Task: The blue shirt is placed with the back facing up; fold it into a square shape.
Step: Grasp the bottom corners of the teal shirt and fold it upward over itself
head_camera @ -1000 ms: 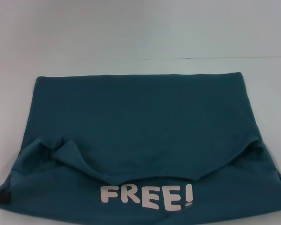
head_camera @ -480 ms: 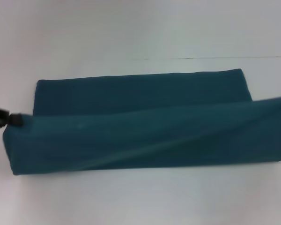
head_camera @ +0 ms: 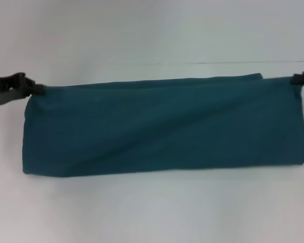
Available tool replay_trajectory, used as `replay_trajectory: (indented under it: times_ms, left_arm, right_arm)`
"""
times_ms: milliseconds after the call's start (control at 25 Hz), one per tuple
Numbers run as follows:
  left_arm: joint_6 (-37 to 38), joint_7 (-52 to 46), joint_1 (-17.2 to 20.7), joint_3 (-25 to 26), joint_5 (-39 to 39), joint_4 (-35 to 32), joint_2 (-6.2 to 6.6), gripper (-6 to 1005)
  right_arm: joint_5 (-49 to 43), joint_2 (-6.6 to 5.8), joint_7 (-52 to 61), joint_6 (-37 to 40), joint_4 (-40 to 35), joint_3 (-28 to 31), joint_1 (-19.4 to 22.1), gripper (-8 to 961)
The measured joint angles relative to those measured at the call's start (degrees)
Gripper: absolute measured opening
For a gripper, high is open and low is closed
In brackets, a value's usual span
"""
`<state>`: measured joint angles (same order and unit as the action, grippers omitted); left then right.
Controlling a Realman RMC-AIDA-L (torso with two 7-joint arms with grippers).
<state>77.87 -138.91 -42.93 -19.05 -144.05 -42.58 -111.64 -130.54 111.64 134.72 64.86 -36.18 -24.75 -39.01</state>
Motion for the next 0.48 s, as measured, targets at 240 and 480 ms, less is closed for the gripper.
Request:
replay_trajectory:
  times_ms: [240, 480]
  left_arm:
    - [-12.55, -3.59, -1.22, -9.09, -0.38, 0.65, -2.36, 15]
    - [-20.69, -5.64, -1.23, -13.85, -0.65, 0.3, -4.17, 16]
  right_arm:
    - [-0.28, 1.57, 0.57, -11.91, 1.48, -8.27, -4.06, 142]
    - [-0.35, 2.38, 1.41, -18.68, 1.59, -14.06, -6.75, 153]
